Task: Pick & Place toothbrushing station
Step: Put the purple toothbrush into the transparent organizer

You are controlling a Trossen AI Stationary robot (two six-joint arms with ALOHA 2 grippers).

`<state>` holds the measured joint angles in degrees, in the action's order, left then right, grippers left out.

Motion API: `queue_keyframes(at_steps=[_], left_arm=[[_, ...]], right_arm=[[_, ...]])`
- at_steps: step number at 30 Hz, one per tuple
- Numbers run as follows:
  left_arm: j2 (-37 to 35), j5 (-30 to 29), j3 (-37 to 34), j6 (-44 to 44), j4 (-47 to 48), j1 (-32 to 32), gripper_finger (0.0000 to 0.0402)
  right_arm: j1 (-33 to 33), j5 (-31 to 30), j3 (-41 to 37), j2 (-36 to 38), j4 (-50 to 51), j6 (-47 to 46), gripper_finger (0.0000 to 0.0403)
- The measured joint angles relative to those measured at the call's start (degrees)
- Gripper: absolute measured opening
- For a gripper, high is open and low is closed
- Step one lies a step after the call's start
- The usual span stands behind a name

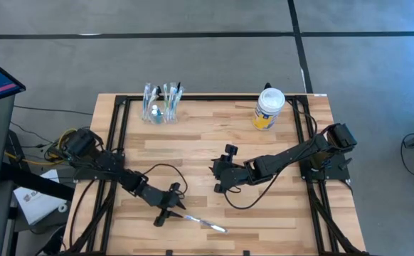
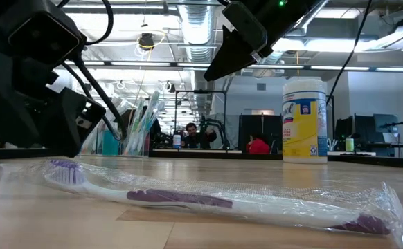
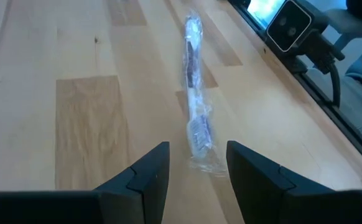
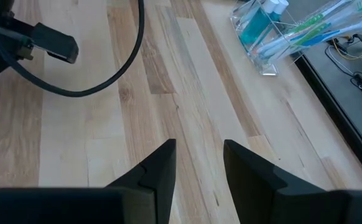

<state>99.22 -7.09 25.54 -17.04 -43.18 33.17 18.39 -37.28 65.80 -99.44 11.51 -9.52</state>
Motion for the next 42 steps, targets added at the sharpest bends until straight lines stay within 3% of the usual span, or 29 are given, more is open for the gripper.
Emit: queue_keyframes(at_steps=[12, 23, 35, 42], left_arm=[[0.0, -0.18, 0.0, -1.25, 0.02, 1.24, 0.0154], [0.02, -4.14, 0.01, -0.94, 0.4, 2.16, 0.0154], [7.34, -3.24, 4.09, -1.2, -0.29, 2.14, 0.0154], [7.76, -2.67, 4.57, -0.96, -0.39, 2.1, 0.0154]], right_arm=[[0.0, 0.0, 0.0, 0.0, 0.0, -0.02, 0.0124], [0.0, 0.0, 0.0, 0.0, 0.0, -0.03, 0.0124], [0.0, 0.0, 0.0, 0.0, -0.11, -0.02, 0.0124], [-0.02, 0.0, 0.0, 0.0, 0.0, -0.04, 0.0124]])
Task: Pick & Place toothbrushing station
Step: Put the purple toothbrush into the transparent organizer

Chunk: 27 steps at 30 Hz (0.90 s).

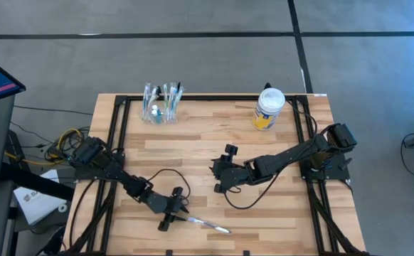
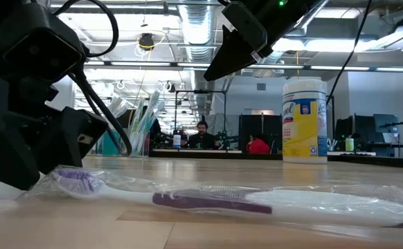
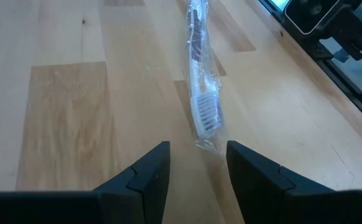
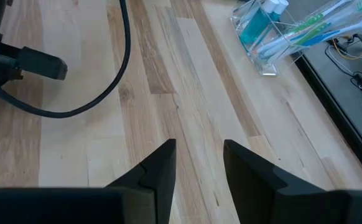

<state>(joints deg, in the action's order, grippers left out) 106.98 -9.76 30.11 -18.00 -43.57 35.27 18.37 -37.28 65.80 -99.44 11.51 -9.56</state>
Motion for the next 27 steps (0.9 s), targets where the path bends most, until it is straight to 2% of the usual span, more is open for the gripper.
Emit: queue_keyframes(at_steps=[3, 6, 13, 23, 27], left_arm=[[0.0, -0.97, 0.0, 1.02, 0.1, 0.02, 0.015], [0.0, -1.36, 0.0, 1.31, 0.15, 0.02, 0.0127], [0.02, -1.2, -0.04, 1.53, -0.32, -0.13, 0.0014], [-0.05, -2.91, -0.07, 1.49, -0.75, -0.45, 0.0001], [-3.02, -3.29, -0.11, 1.68, 0.95, -0.63, 0.0]], right_arm=[[0.02, 0.0, 0.0, 0.0, 0.0, 0.0, 0.0124], [0.02, 0.0, 0.0, 0.0, 0.0, -0.01, 0.0124], [0.02, 0.0, 0.0, 0.0, 0.0, -0.42, 0.0124], [0.0, 0.0, 0.0, 0.0, 0.0, -0.52, 0.0124], [0.0, 0.0, 0.0, 0.0, -0.02, -0.52, 0.0124]])
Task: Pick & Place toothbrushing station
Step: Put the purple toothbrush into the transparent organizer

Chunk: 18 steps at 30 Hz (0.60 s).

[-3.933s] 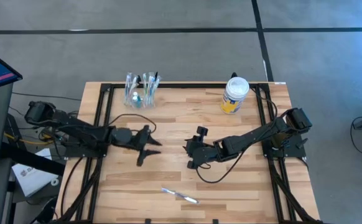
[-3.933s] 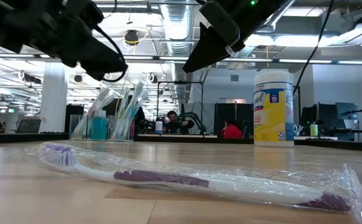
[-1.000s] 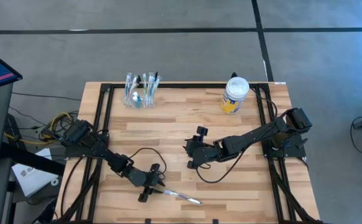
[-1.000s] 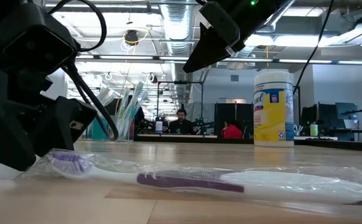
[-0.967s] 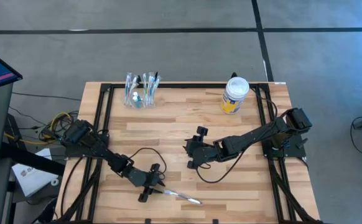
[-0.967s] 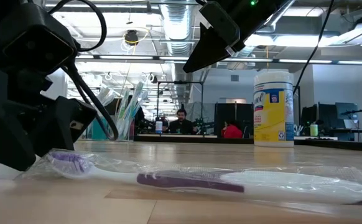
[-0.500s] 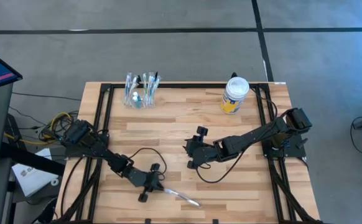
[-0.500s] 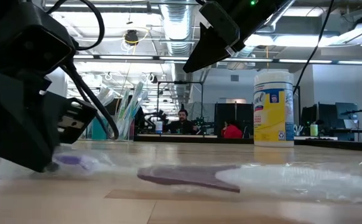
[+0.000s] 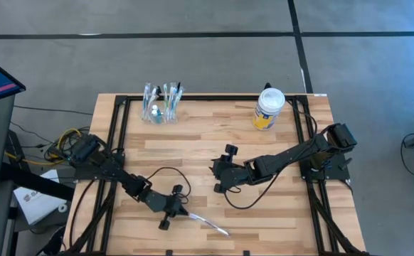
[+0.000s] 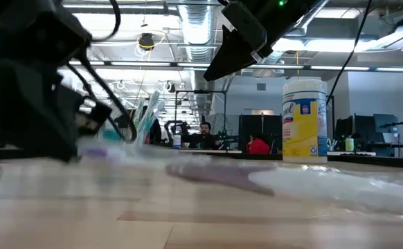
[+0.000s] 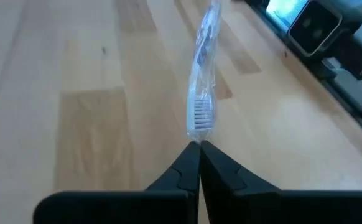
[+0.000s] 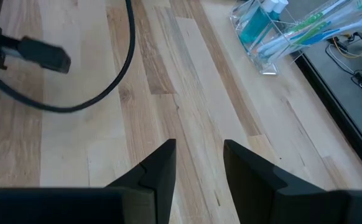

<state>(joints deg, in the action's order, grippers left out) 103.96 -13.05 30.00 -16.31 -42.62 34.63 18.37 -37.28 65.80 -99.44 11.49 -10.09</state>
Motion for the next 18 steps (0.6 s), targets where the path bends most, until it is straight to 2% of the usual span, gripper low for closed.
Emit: queue_keyframes(at_steps=[5, 12, 18], left_arm=[[-7.44, -3.85, 0.02, 2.21, 6.45, 0.0, 0.0], [-15.95, -10.33, 0.0, 2.56, 17.33, 0.0, 0.0], [-20.2, -13.62, 0.02, 3.8, 19.89, -0.18, 0.0]], right_arm=[[0.0, 0.17, 0.0, 0.0, -0.25, 0.0, 0.0124], [-0.13, 8.5, 0.0, 0.0, -2.18, 1.33, 0.0124], [-0.17, 11.97, 0.0, 0.0, -5.47, 1.73, 0.0124]])
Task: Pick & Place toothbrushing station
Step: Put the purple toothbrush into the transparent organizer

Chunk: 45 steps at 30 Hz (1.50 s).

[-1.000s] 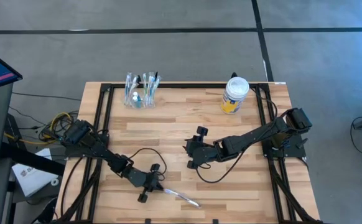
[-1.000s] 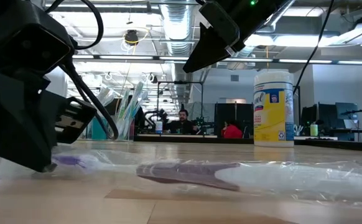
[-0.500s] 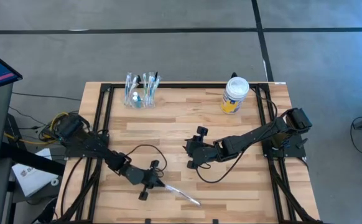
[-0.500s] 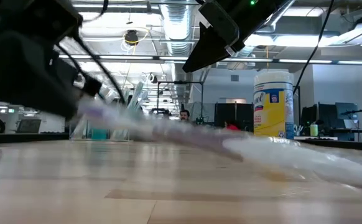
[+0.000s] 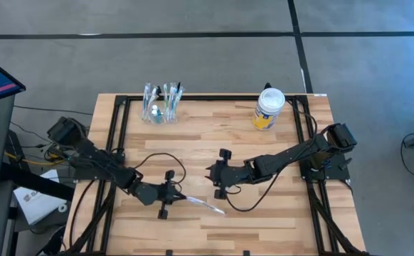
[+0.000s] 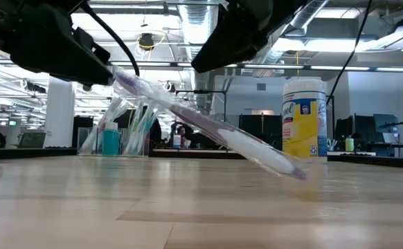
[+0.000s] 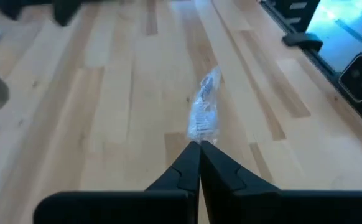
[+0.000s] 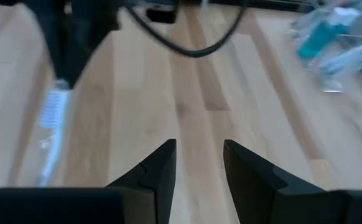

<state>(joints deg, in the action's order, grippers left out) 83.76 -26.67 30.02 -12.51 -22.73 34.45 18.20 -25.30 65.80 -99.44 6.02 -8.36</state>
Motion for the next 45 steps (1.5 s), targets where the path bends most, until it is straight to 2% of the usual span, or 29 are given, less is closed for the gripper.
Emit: queue_keyframes(at_steps=[5, 20, 33, 45], left_arm=[[-2.99, -2.73, 0.0, 0.26, 3.2, -0.15, 0.0], [-9.85, -6.4, 0.0, 4.94, 4.67, -2.63, 0.0], [-12.96, -6.39, 0.0, 6.38, 3.97, -6.66, 0.0], [-13.22, -6.04, 0.0, 9.29, 0.84, -6.79, 0.0]], right_arm=[[0.0, 5.74, 0.0, 0.0, -2.01, 0.08, 0.0124], [-0.15, 10.53, -0.04, -1.11, -6.71, 0.85, 0.0124], [-0.37, 10.48, -0.02, -1.18, -7.95, -0.24, 0.0124], [-2.73, 9.77, -0.02, -1.63, -9.39, -0.22, 0.0124]])
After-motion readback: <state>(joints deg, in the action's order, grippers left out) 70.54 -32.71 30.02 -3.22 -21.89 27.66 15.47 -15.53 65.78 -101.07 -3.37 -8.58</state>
